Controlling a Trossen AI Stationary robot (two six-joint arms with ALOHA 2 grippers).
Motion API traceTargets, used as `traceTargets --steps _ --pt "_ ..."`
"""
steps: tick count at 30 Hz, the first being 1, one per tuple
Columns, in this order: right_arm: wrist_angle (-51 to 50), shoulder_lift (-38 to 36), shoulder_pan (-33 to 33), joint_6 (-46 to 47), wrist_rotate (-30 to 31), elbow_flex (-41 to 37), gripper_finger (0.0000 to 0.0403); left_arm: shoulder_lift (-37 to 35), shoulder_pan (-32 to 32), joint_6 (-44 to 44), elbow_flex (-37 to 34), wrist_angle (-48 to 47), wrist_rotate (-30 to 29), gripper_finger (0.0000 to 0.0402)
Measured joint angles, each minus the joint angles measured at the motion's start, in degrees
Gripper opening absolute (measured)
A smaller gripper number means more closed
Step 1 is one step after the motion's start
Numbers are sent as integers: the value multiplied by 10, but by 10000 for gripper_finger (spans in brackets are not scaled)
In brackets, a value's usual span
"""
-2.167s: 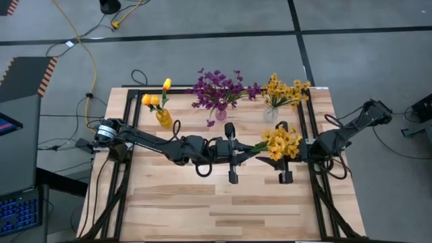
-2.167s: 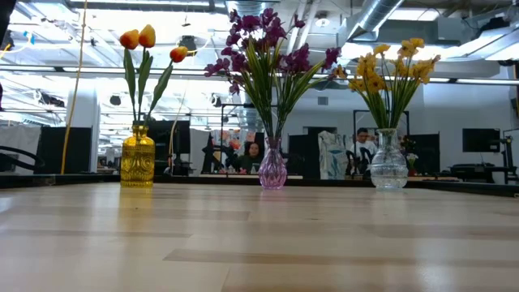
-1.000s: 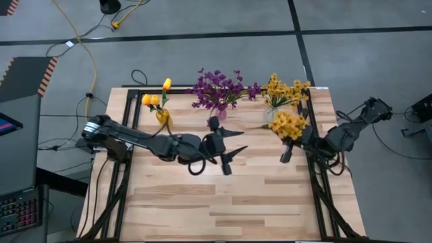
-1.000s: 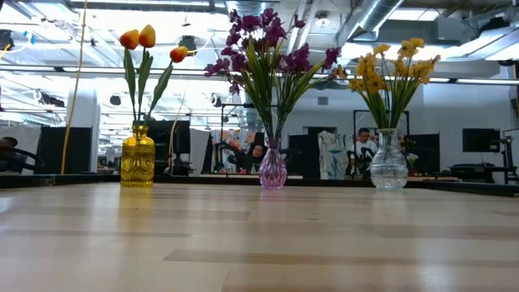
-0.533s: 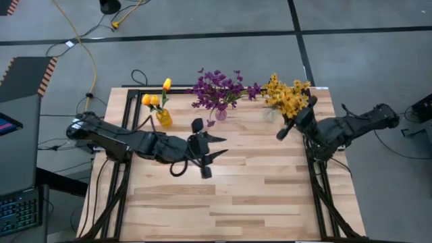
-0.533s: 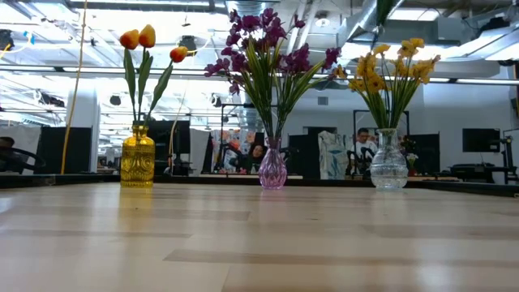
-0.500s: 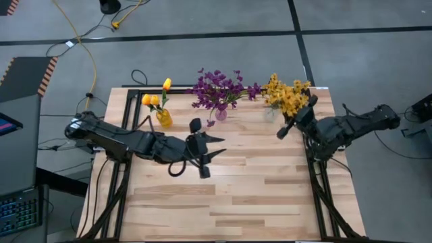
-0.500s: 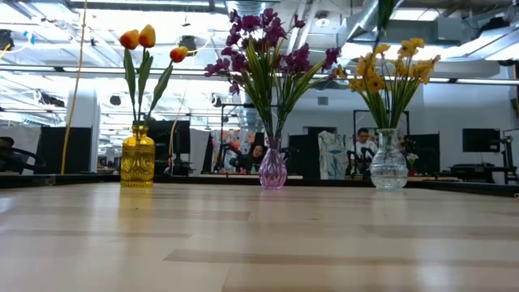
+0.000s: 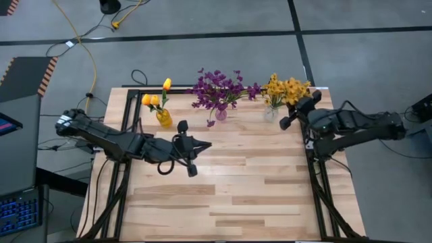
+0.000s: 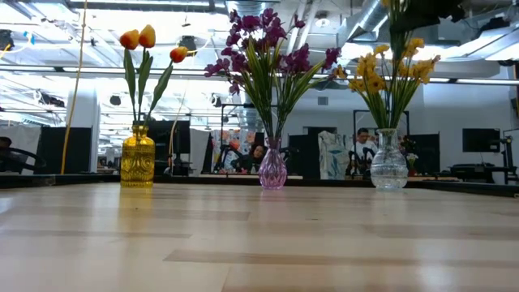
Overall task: Sort flowers into vase by color
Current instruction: Put the yellow flowers into the transparent vase
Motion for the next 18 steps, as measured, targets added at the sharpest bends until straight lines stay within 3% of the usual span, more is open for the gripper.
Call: traceTargets --steps 5,18 --pt "-2 16 -25 -11 0 0 43 -6 0 0 -41 51 3 3" --pt "1 43 -91 2 0 -40 43 -5 0 -9 -54 50 16 0"
